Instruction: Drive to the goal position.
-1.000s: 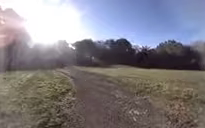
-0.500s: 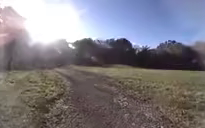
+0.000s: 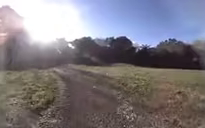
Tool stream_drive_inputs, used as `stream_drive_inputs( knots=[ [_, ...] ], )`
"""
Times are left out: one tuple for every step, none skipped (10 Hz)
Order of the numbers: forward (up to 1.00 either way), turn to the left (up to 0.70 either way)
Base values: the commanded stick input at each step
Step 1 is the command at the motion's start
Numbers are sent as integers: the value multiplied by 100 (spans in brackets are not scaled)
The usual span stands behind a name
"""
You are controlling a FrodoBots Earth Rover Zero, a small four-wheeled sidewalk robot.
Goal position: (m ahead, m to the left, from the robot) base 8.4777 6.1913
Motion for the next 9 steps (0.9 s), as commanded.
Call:
stream_drive_inputs(
  knots=[
    [70,0],
    [70,0],
    [70,2],
    [70,3],
    [70,4],
    [70,4],
    [70,4],
    [70,4],
    [70,22]
  ],
)
